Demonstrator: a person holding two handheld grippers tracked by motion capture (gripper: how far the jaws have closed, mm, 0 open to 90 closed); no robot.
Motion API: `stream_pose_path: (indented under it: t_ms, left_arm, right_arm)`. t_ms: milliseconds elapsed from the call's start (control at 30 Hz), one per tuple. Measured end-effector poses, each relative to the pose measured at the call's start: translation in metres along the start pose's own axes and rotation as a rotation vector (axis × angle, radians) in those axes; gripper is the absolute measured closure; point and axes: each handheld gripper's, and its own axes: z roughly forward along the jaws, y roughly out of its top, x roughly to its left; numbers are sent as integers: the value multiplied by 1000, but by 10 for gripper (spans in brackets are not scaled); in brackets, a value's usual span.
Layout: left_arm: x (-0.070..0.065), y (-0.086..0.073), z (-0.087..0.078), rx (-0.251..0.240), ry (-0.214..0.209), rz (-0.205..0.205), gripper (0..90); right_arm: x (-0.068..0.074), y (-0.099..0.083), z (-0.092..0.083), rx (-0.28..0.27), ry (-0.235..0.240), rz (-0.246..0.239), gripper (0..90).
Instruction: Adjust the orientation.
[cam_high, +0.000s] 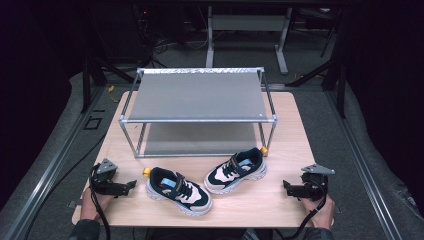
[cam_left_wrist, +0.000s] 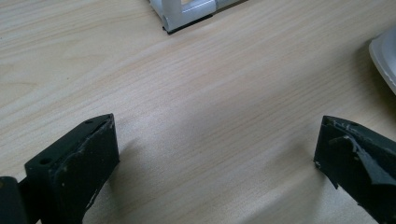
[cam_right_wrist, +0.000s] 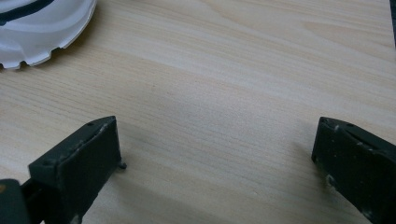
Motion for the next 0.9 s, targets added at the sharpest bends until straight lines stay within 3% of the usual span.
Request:
stream_pose_path:
  t_ms: [433, 500, 567, 733, 800, 900]
  left_arm:
    - [1, 1, 0, 3, -8, 12, 2]
    - [1, 4, -2, 39, -21, 12, 2]
    - [1, 6, -4, 46, -36, 8, 1]
    - [-4, 18, -22, 12, -75, -7, 1]
    - [-13, 31, -36, 11, -75, 27, 1]
    - [-19, 40, -46, -6, -79, 45, 1]
  right_arm:
    - [0, 0, 0, 0, 2, -1, 6]
    - [0, 0, 0, 0, 1, 0, 6]
    - [0, 0, 0, 0, 2, 0, 6]
    - [0, 0, 0, 0, 3, 1, 6]
    - [0, 0, 0, 0, 2, 1, 7]
    - [0, 0, 0, 0, 1, 1, 7]
